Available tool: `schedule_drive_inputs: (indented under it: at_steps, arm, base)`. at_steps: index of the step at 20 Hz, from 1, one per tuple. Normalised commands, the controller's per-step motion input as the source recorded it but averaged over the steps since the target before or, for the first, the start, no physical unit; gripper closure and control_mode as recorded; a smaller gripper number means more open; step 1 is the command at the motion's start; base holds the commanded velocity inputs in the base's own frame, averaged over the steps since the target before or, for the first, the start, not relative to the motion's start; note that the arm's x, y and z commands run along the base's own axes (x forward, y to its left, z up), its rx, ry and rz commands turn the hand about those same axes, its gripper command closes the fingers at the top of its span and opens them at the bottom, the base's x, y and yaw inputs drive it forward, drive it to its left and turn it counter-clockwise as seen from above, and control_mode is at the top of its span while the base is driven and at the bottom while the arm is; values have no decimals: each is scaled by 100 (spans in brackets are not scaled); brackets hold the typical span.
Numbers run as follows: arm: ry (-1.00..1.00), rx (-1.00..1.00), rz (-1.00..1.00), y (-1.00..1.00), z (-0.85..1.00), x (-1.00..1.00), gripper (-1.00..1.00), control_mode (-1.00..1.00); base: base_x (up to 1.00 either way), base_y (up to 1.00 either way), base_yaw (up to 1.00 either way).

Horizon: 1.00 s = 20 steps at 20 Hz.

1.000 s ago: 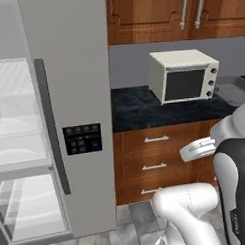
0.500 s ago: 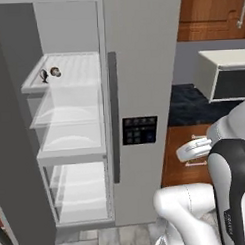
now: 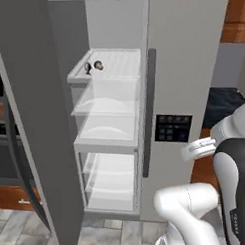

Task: Place one mushroom and one fish in each tupperware on the nearby counter, to pack two identical lunches.

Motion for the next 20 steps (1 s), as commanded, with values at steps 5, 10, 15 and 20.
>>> schedule_drive_inputs:
  at_steps: [5, 10, 15, 20]
  arm:
    - [0, 0, 0, 0, 0, 0, -100, 100]
    - [0, 0, 0, 0, 0, 0, -100, 100]
    - [0, 0, 0, 0, 0, 0, -100, 100]
    - [0, 0, 0, 0, 0, 0, -100, 100]
  base:
    - [30, 65, 14]
    - [-1, -16, 0]
    - [23, 4, -4]
    - [46, 19, -13]
